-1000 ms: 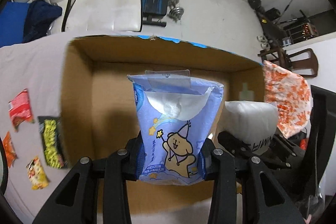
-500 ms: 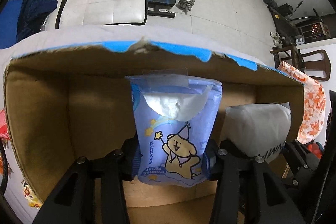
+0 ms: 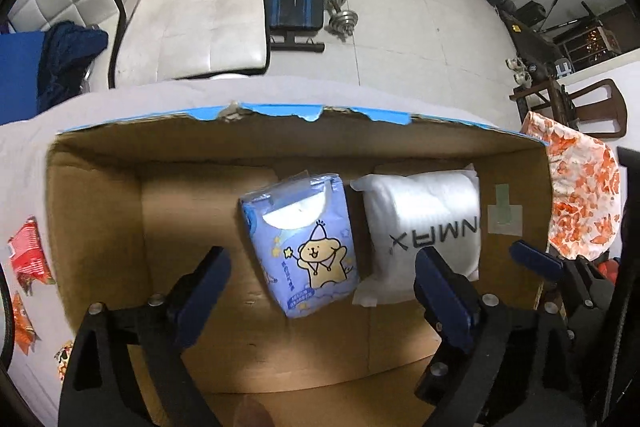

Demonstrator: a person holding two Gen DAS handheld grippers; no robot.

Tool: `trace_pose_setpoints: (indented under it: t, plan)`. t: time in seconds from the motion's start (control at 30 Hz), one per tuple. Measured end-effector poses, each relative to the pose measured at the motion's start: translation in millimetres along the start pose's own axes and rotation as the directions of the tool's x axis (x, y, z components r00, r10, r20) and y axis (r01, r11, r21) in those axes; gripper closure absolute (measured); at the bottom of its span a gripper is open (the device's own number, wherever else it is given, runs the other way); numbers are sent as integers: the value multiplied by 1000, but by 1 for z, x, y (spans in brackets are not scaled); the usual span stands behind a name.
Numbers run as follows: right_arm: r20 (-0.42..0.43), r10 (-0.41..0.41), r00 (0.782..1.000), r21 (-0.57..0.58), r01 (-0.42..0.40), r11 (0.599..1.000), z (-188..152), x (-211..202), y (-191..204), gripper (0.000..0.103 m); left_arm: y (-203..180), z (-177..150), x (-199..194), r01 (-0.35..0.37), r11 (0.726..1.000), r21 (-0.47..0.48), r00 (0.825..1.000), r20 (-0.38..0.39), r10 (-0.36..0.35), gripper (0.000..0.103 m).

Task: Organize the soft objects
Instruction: 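Carry both packs into the cardboard box and open both tools, then lift both tools out of the box and move back over the table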

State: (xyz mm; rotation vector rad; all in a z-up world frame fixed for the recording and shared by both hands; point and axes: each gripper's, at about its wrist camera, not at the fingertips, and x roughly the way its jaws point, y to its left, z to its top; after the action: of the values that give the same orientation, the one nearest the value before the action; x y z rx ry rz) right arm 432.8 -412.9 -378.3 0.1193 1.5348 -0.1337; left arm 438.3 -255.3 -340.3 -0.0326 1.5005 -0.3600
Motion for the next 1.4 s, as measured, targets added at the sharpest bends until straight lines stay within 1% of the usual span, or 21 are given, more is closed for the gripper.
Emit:
trace_pose_setpoints:
  t: [0.07,0.17,0.23,0.3,0.5,0.67,0.73,0.9,1.0,1.13,1.2,1.3,1.4]
  plan:
    - [7,5,1000,5,-5,1000,-8,-6,-2,0,-1,-7,-9,-16,1000,10,1000,21,16,1]
    - [22,15,1000,15,-16,1000,-23,-16,-3,0,0,-21,-23,-58,998,30,997,55,56,0]
    - [39,15,999,18,-16,1000,-35,-23,-2,0,0,-35,-36,-113,993,44,990,95,109,0]
    - [59,20,998,28,-22,999,-51,-31,-2,0,0,-47,-46,-137,989,46,983,126,130,1]
    - [119,40,992,34,-44,998,-92,-59,5,0,-4,-83,-82,-174,983,57,968,195,160,0]
    - [184,7,983,17,-10,1000,-130,-87,11,0,-2,-115,-112,-204,978,39,948,255,188,0]
    - [198,-4,980,9,2,1000,-141,-101,17,0,0,-125,-124,-200,979,29,945,272,185,0]
    - [239,12,971,36,-21,999,-170,-132,19,0,-3,-147,-145,-200,979,42,938,298,179,0]
    - [269,6,963,63,-24,998,-188,-153,19,0,-3,-160,-154,-190,980,58,937,308,163,0]
    - [288,-4,958,87,-23,996,-205,-169,24,0,0,-173,-167,-173,981,87,937,321,137,0]
    - [289,-8,957,100,-22,995,-215,-176,29,0,5,-179,-174,-151,984,95,940,322,113,0]
    - [292,2,956,110,-36,993,-224,-186,38,0,17,-188,-189,-141,985,101,935,340,99,0]
    - [297,26,955,106,-60,993,-228,-195,56,0,41,-194,-208,-124,989,80,935,344,90,0]
